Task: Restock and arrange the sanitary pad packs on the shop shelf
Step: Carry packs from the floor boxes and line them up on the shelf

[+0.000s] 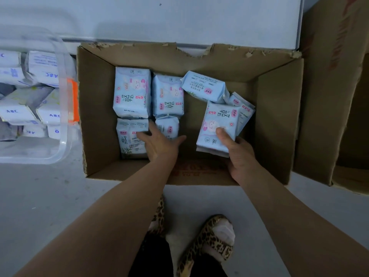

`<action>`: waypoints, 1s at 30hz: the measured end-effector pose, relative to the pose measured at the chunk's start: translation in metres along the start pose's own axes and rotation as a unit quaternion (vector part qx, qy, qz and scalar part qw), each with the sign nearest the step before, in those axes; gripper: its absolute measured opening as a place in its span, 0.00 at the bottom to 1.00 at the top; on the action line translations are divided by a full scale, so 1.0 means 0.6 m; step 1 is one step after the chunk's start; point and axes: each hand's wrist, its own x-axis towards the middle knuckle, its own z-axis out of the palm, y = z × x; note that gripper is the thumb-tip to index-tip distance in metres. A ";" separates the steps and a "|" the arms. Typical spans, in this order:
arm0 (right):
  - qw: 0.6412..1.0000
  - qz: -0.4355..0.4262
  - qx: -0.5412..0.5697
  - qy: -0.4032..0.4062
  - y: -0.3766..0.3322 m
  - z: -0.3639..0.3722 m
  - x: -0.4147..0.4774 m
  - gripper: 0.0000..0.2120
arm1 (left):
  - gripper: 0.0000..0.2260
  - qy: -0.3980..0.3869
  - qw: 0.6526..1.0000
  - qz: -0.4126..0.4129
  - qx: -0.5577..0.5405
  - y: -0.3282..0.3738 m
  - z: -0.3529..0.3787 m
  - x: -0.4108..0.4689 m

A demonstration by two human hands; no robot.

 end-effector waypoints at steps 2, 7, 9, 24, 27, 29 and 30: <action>1.000 0.005 -0.002 0.005 -0.001 0.001 -0.002 0.39 | 0.49 0.005 1.000 -0.012 -0.009 0.001 0.006 0.005; 1.000 0.008 0.022 0.010 -0.017 -0.001 -0.025 0.39 | 0.38 0.022 0.999 -0.009 -0.039 -0.002 -0.014 0.007; 1.000 0.007 0.028 0.005 -0.026 -0.003 -0.046 0.40 | 0.38 0.002 0.997 -0.014 -0.077 -0.007 -0.031 0.000; 0.998 -0.037 0.040 -0.043 -0.203 0.000 -0.366 0.17 | 0.51 -0.101 0.932 -0.021 -0.348 0.060 -0.333 -0.170; 0.996 -0.042 0.049 -0.061 -0.246 -0.007 -0.456 0.31 | 0.29 -0.128 0.911 0.049 -0.390 0.116 -0.421 -0.277; 0.996 -0.042 0.053 -0.065 -0.270 -0.016 -0.520 0.32 | 0.18 -0.168 0.890 0.079 -0.416 0.143 -0.469 -0.345; 0.995 -0.046 0.054 -0.068 -0.283 -0.020 -0.555 0.31 | 0.17 -0.188 0.882 0.087 -0.423 0.156 -0.494 -0.379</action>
